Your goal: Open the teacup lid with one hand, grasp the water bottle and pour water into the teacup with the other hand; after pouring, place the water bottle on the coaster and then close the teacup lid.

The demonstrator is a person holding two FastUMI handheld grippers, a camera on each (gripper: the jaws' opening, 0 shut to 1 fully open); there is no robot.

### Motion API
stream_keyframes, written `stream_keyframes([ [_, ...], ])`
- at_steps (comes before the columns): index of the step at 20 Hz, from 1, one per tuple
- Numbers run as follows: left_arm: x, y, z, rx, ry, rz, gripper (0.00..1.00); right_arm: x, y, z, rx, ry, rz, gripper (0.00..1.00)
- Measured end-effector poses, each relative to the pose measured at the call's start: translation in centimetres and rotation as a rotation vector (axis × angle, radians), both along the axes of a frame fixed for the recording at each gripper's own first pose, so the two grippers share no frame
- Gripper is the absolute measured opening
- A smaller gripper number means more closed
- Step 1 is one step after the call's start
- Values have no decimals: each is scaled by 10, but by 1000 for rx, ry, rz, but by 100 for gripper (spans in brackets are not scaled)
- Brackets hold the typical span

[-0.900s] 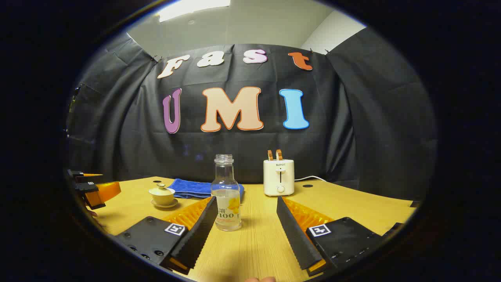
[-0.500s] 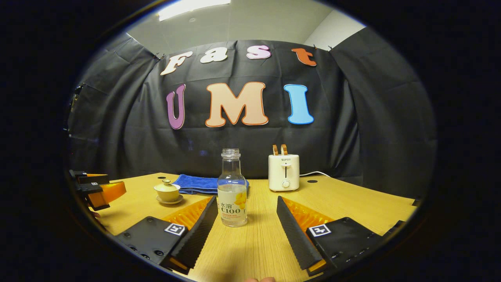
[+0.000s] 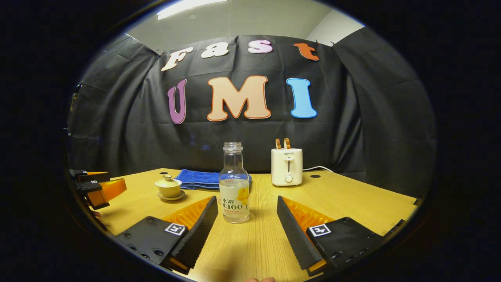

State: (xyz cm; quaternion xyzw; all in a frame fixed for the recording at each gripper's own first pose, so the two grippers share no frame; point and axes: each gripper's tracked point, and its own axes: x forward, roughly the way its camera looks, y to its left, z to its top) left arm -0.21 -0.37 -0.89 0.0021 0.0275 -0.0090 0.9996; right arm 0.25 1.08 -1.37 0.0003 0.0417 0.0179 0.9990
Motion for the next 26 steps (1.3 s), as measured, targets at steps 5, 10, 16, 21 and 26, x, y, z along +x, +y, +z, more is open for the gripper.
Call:
stream_keyframes([
  [5,-1,0,-1,0,1,-3,95,0,-1,0,0,-1,2,97],
  [10,8,-5,-1,-3,0,-25,95,0,-1,0,0,0,3,98],
  [16,53,-21,-5,-3,7,-77,95,-1,0,0,0,0,7,97],
  [21,99,-31,-11,16,15,-96,96,-1,0,0,1,1,11,92],
  [26,129,-43,-15,103,38,-99,95,-1,0,0,1,1,13,92],
])
